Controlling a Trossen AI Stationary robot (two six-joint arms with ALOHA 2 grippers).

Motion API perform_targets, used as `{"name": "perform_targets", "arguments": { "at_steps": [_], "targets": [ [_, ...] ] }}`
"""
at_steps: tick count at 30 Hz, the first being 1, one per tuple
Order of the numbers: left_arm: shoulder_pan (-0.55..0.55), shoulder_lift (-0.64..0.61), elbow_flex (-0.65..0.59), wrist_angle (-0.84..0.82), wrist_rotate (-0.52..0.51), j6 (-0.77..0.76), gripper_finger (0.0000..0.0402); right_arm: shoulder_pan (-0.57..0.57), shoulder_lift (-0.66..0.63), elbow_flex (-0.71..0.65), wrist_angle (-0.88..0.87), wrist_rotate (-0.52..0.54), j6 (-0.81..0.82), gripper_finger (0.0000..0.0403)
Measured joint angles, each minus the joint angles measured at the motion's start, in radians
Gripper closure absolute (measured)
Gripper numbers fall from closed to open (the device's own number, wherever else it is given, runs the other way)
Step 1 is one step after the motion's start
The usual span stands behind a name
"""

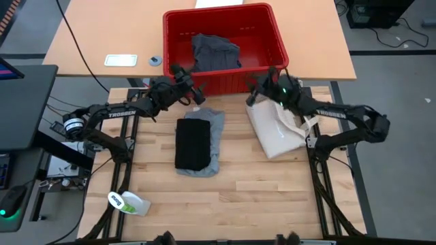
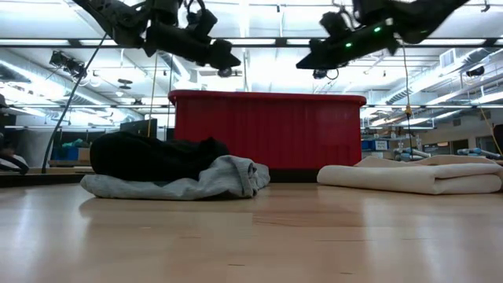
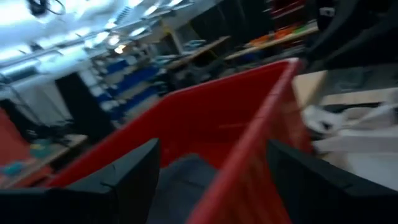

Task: Fold Laundry from Bin
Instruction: Fold the gray short pants

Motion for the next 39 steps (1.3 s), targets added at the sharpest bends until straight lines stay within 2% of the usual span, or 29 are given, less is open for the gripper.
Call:
{"name": "perform_targets", "arguments": {
  "at_steps": [5,10,13,16,23,28,29,33,39],
  "targets": [
    [0.086,0.000,0.000,0.021,0.008,0.056,0.0107,-0.135,0.183,0.214,-0.077,-0.150,-0.026,0.0281],
    [0.198,-0.014,0.000,0.020,0.117,0.007,0.0107,-0.228,0.369,0.508,-0.220,-0.225,-0.072,0.0281],
    [0.254,-0.026,0.000,0.016,0.206,-0.055,0.0107,-0.273,0.477,0.696,-0.306,-0.320,-0.072,0.0281],
    [0.295,-0.026,0.000,-0.006,0.234,-0.086,0.0107,-0.305,0.599,0.879,-0.382,-0.420,-0.064,0.0280],
    [0.334,-0.026,0.000,-0.048,0.234,-0.101,0.0107,-0.327,0.888,1.301,-0.560,-0.474,-0.070,0.0279],
    [0.334,-0.026,0.000,-0.076,0.234,-0.099,0.0107,-0.333,1.072,1.549,-0.653,-0.484,-0.081,0.0279],
    [0.334,-0.026,0.000,-0.084,0.234,-0.099,0.0107,-0.335,1.102,1.576,-0.654,-0.485,-0.081,0.0279],
    [0.334,-0.026,0.000,-0.106,0.234,-0.099,0.0107,-0.349,1.127,1.524,-0.544,-0.461,-0.090,0.0279],
    [0.334,-0.026,0.002,-0.086,0.234,-0.098,0.0107,-0.375,1.143,1.524,-0.587,-0.455,-0.077,0.0277]
  ]
}}
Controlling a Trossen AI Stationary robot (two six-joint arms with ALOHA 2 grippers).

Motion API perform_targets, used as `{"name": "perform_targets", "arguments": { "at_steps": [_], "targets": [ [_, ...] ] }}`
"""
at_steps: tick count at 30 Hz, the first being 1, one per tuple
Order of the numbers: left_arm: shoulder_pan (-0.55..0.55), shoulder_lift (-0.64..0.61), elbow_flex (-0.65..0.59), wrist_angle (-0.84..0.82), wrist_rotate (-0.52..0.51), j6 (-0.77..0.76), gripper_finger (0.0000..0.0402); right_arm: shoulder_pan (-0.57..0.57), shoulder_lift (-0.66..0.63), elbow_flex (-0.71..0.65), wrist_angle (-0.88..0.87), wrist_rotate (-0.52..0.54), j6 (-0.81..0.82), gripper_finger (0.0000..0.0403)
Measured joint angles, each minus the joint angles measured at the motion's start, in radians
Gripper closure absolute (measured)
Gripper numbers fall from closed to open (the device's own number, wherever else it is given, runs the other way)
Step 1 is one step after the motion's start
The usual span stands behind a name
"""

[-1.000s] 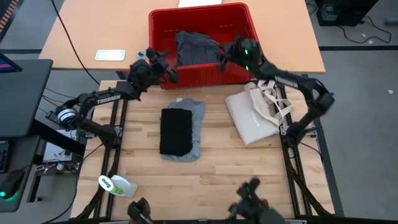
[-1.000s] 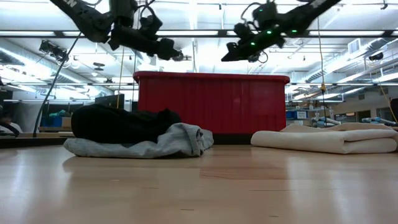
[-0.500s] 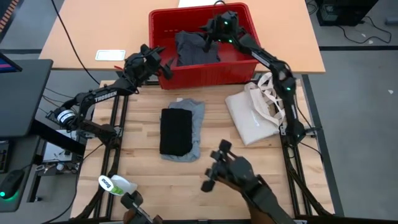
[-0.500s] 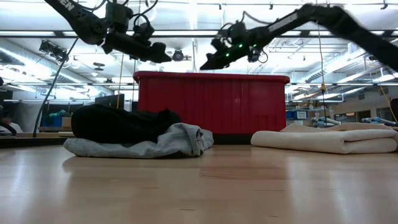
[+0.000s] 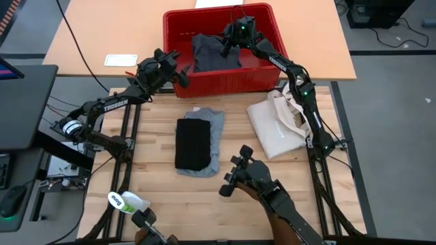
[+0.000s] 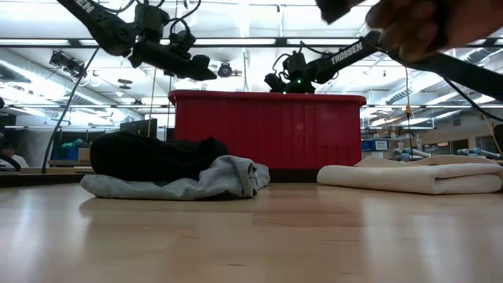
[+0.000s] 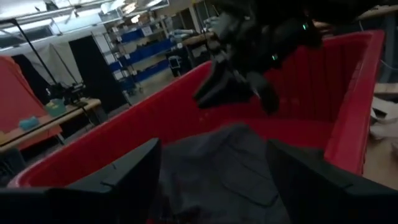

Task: Fold Laundry from Bin
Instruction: Fold the gray short pants

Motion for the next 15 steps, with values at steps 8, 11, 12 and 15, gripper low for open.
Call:
{"name": "perform_targets", "arguments": {
  "at_steps": [8,11,12,15],
  "targets": [
    [0.017,0.097,0.296,-0.294,0.027,0.020,0.0150,0.005,-0.108,0.001,-0.113,-0.006,0.012,0.0277],
    [0.032,0.230,0.499,-0.508,0.062,0.020,0.0177,0.009,-0.162,0.002,-0.244,-0.049,0.008,0.0277],
    [0.039,0.279,0.571,-0.568,0.061,0.022,0.0184,0.012,-0.177,0.001,-0.286,-0.079,0.002,0.0277],
    [0.055,0.434,0.802,-0.758,0.048,0.017,0.0200,0.016,-0.213,0.001,-0.397,-0.193,-0.026,0.0277]
  ]
}}
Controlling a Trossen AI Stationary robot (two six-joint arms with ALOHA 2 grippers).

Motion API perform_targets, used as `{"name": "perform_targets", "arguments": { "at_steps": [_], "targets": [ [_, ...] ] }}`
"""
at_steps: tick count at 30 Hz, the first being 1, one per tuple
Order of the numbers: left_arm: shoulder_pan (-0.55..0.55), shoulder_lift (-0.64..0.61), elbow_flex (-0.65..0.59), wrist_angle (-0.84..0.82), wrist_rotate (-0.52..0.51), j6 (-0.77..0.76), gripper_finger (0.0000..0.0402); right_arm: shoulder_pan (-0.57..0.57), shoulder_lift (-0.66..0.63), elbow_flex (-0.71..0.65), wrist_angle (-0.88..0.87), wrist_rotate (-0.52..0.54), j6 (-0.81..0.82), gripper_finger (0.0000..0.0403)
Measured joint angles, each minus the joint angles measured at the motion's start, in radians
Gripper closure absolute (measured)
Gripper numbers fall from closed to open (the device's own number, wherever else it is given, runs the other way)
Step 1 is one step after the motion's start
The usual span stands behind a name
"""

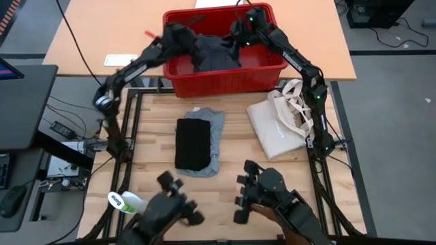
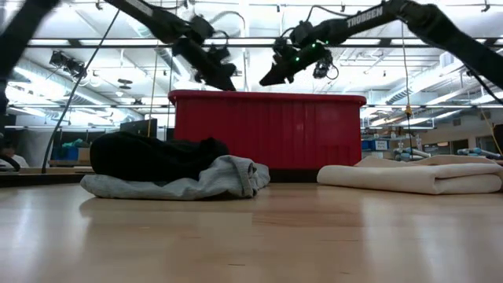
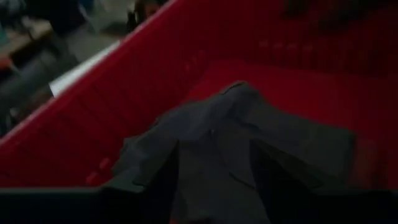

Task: Fold Laundry from Bin
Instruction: Fold the gray short pants

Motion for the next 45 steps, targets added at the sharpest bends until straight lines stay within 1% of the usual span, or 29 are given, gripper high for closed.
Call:
{"name": "perform_targets", "arguments": {
  "at_steps": [2,6,9,12,19,23,26,31,37,39,40,41,44,45],
  "targets": [
    [0.011,0.101,0.159,-0.114,-0.002,-0.012,0.0206,0.000,-0.017,0.000,-0.068,-0.048,-0.024,0.0277],
    [0.030,0.271,0.435,-0.273,-0.003,-0.031,0.0209,-0.002,-0.027,-0.001,-0.141,-0.097,-0.062,0.0281],
    [0.046,0.368,0.566,-0.324,-0.018,-0.038,0.0209,-0.002,-0.027,-0.001,-0.153,-0.105,-0.078,0.0283],
    [0.069,0.434,0.636,-0.327,-0.020,-0.060,0.0209,-0.002,-0.027,-0.001,-0.150,-0.100,-0.089,0.0288],
    [0.118,0.521,0.645,-0.308,-0.020,-0.094,0.0209,-0.003,-0.060,-0.001,-0.152,-0.106,-0.098,0.0309],
    [0.120,0.562,0.645,-0.304,-0.003,-0.080,0.0209,0.009,-0.079,-0.001,-0.163,-0.158,-0.098,0.0315],
    [0.105,0.596,0.645,-0.345,0.009,-0.047,0.0209,0.026,-0.087,-0.001,-0.165,-0.185,-0.100,0.0316],
    [0.082,0.625,0.645,-0.361,-0.010,-0.017,0.0209,0.041,-0.087,-0.001,-0.177,-0.155,-0.117,0.0316],
    [0.079,0.651,0.645,-0.360,-0.023,-0.021,0.0212,0.049,-0.086,-0.001,-0.208,-0.150,-0.135,0.0316],
    [0.080,0.659,0.645,-0.364,-0.024,-0.021,0.0229,0.049,-0.086,-0.001,-0.217,-0.150,-0.140,0.0316],
    [0.080,0.666,0.645,-0.366,-0.024,-0.019,0.0247,0.049,-0.086,-0.001,-0.221,-0.151,-0.140,0.0316],
    [0.081,0.672,0.645,-0.368,-0.025,-0.013,0.0271,0.049,-0.086,-0.001,-0.225,-0.152,-0.141,0.0316],
    [0.079,0.675,0.644,-0.373,-0.026,0.014,0.0367,0.048,-0.086,-0.001,-0.228,-0.146,-0.147,0.0316],
    [0.077,0.672,0.644,-0.364,-0.026,0.021,0.0383,0.048,-0.086,-0.001,-0.227,-0.135,-0.150,0.0316]
  ]
}}
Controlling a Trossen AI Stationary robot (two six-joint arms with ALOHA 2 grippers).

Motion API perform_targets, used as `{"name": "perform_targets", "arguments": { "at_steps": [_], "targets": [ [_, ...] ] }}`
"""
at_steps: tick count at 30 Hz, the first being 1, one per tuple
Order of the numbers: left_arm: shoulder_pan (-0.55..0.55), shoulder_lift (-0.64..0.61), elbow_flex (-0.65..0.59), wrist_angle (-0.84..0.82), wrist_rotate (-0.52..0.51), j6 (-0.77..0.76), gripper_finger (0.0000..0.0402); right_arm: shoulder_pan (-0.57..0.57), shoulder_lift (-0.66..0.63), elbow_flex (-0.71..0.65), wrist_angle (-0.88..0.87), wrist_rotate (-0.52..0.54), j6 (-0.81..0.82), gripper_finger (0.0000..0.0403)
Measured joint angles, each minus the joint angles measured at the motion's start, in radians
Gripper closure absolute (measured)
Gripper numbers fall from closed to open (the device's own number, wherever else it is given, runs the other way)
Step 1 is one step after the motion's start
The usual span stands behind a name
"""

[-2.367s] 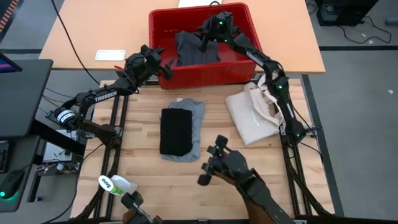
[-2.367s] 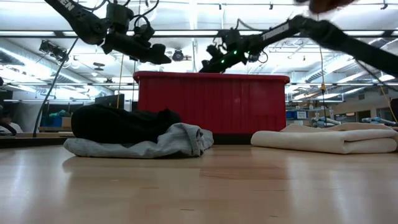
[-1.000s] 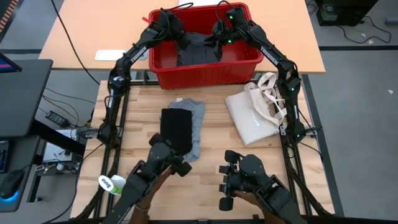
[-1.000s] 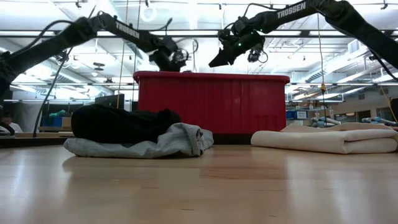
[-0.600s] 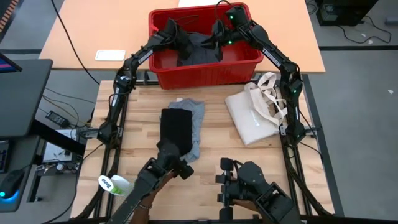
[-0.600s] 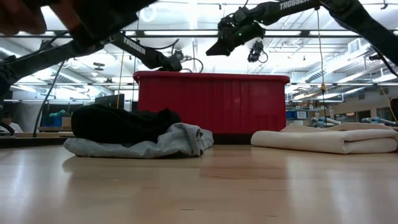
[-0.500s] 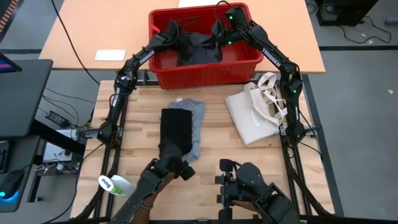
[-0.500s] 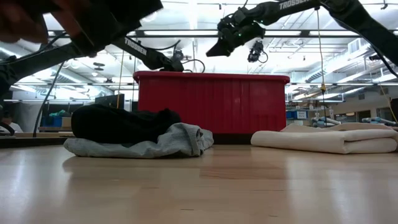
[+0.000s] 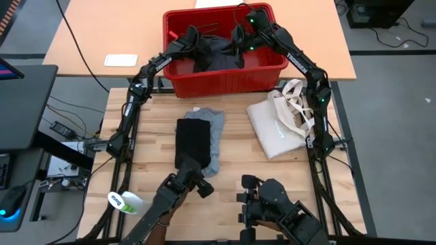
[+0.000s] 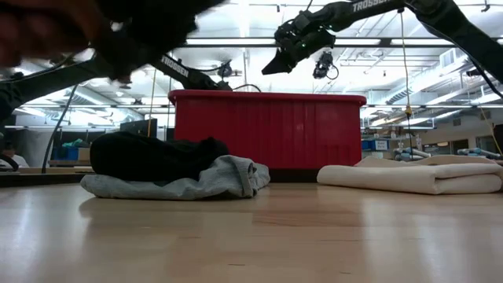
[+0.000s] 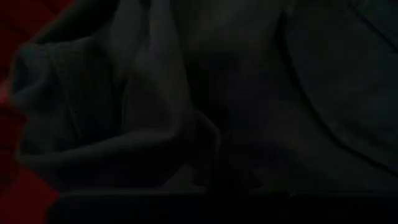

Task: Fold Laundry from Bin
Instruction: Fold the gray short pants

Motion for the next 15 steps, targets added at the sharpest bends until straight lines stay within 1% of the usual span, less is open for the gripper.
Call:
{"name": "perform_targets", "arguments": {
  "at_steps": [4,8,12,15],
  "targets": [
    [-0.006,-0.044,-0.001,0.012,0.000,0.021,0.0396,0.000,-0.014,-0.002,0.001,0.061,-0.002,0.0316],
    [-0.022,-0.160,-0.002,0.047,0.013,0.020,0.0398,0.000,-0.075,-0.001,0.002,0.065,-0.009,0.0316],
    [-0.040,-0.294,0.000,0.101,0.089,0.028,0.0399,0.000,-0.135,0.000,-0.003,0.065,-0.010,0.0316],
    [-0.053,-0.368,0.000,0.134,0.149,0.034,0.0400,0.000,-0.174,0.000,-0.013,0.065,-0.009,0.0316]
  ]
}}
